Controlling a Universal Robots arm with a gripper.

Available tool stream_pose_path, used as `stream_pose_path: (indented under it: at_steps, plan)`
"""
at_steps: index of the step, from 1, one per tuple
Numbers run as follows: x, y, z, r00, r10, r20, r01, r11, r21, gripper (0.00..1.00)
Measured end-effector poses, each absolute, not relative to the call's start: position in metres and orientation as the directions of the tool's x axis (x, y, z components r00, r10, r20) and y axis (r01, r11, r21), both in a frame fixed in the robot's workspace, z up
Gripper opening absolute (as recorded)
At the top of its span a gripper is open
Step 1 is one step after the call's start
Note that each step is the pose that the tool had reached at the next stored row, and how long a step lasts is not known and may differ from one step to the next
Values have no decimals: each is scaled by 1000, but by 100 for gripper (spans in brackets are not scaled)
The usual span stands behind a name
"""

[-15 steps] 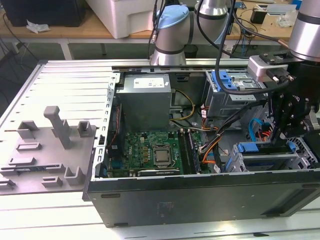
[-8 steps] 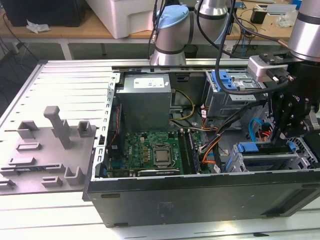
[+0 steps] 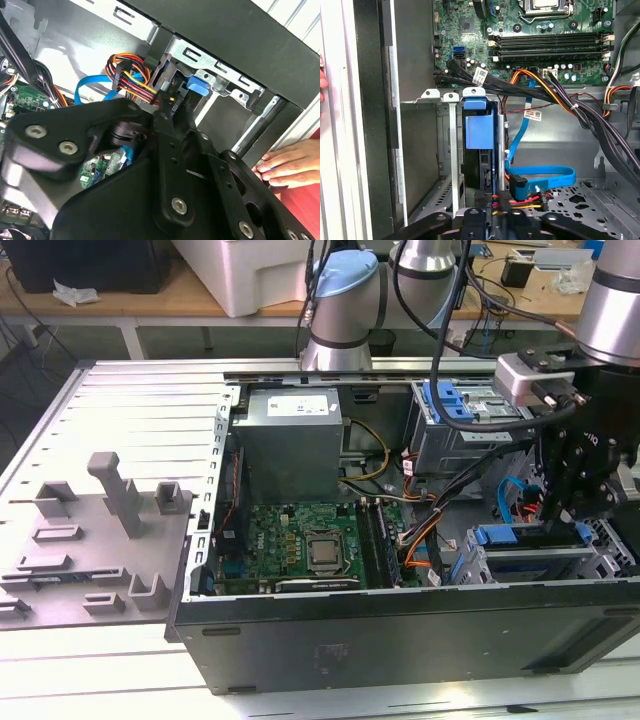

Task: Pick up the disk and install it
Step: 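Insert the first disk wire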

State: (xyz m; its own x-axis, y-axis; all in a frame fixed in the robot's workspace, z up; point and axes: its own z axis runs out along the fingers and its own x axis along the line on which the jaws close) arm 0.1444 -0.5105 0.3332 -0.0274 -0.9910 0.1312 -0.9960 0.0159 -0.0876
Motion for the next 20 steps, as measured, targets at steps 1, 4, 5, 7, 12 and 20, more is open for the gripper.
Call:
stream_pose_path:
  at_steps: [1,4,5,7,12,20]
  plan:
    - [144,-511,334,-27,-991,132,-996,16,-88,30]
    - [144,-511,333,-27,-991,132,-996,16,-88,36]
    - [144,-511,333,-27,-991,132,-996,16,-88,36]
    - [144,-511,333,-27,-991,132,-996,16,-88,36]
    - [142,-509,344,-27,-991,133,-996,16,-88,36]
    - [142,-503,357,-27,-990,136,-996,16,-88,36]
